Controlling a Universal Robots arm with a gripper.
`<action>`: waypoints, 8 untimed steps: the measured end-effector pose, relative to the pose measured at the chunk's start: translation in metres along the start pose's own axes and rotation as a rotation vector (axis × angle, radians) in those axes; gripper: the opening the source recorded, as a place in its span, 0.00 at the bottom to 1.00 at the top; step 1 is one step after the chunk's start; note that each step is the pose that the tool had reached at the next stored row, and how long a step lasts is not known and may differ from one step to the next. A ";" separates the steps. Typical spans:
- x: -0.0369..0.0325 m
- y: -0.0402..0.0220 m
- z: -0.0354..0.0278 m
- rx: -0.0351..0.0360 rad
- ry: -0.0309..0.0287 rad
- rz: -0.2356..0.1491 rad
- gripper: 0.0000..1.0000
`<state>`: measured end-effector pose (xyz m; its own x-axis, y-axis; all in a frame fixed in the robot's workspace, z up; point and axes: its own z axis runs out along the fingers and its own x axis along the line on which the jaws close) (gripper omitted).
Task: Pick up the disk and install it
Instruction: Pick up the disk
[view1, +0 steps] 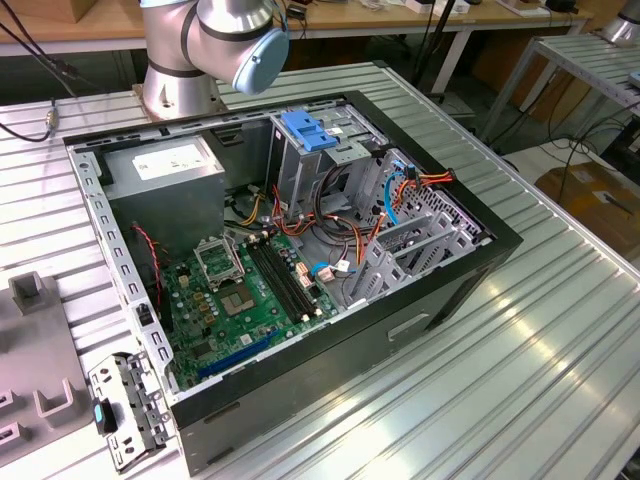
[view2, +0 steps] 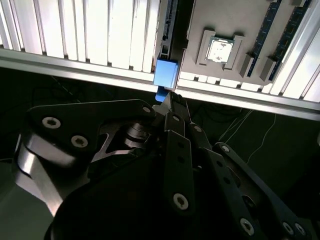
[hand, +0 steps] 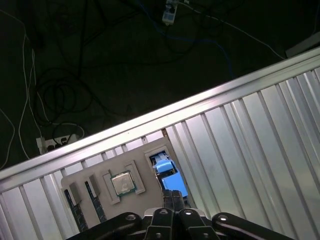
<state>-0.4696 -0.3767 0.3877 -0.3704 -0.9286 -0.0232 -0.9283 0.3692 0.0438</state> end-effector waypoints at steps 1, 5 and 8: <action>0.0000 0.0000 0.0000 0.0001 0.0000 0.000 0.11; 0.0000 0.0000 0.0000 0.0000 0.0001 -0.002 0.11; 0.0000 0.0000 0.0000 0.0000 0.0001 -0.003 0.11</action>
<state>-0.4696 -0.3768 0.3877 -0.3672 -0.9299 -0.0232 -0.9296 0.3660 0.0437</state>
